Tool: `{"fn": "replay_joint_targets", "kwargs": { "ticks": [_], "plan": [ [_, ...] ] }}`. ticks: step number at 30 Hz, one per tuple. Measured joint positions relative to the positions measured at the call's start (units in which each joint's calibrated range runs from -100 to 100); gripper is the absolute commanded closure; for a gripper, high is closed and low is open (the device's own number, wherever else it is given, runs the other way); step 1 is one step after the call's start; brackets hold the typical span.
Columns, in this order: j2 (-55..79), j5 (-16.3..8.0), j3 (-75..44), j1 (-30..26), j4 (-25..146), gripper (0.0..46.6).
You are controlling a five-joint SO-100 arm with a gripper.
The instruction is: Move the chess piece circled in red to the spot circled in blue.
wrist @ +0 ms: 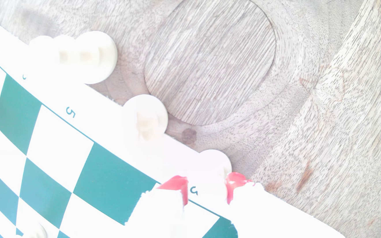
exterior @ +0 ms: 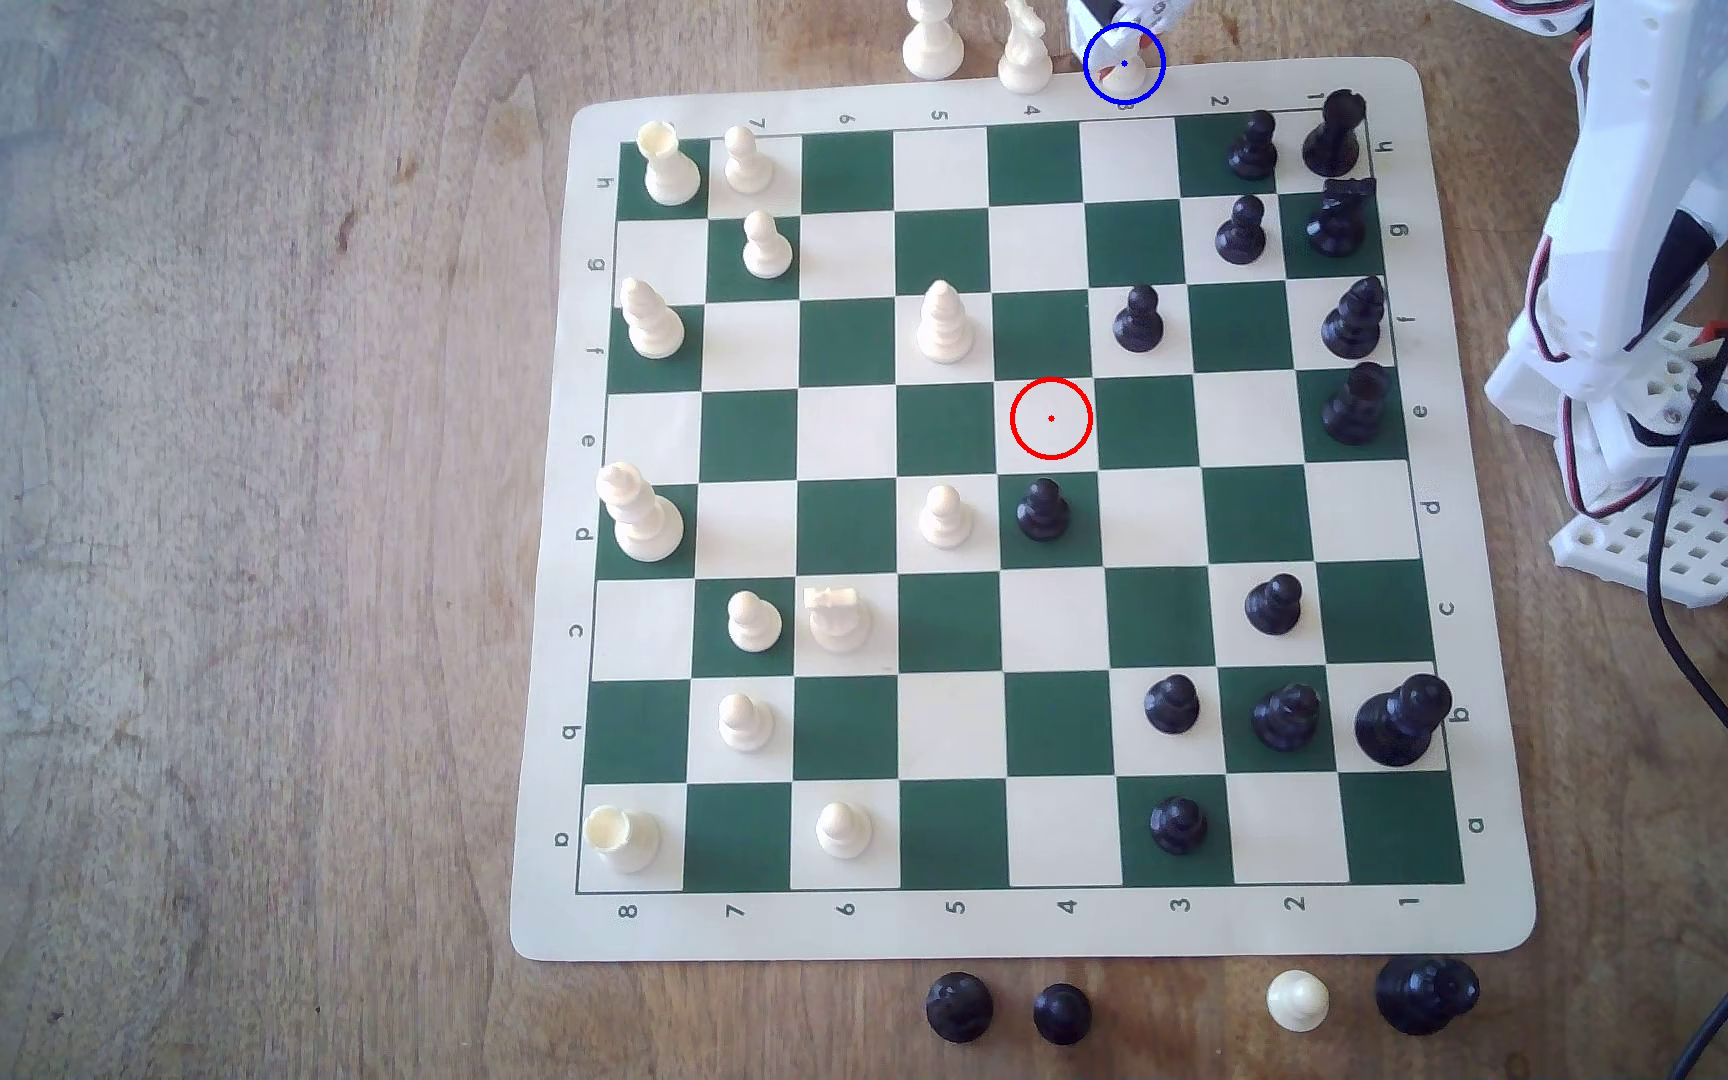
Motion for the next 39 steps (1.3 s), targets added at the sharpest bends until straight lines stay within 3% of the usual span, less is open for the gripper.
{"fn": "replay_joint_targets", "kwargs": {
  "ticks": [8, 16, 25, 34, 39],
  "plan": [
    [0.0, 0.0, 0.0, 0.0, 0.0, 31.2],
    [-0.08, 0.0, 0.0, 0.07, 1.04, 31.1],
    [-7.71, 0.29, 0.0, 0.96, 5.5, 29.0],
    [-27.23, 1.42, 12.02, -1.47, 11.79, 27.5],
    [-48.09, 1.95, 25.76, -5.31, 17.21, 27.2]
  ]
}}
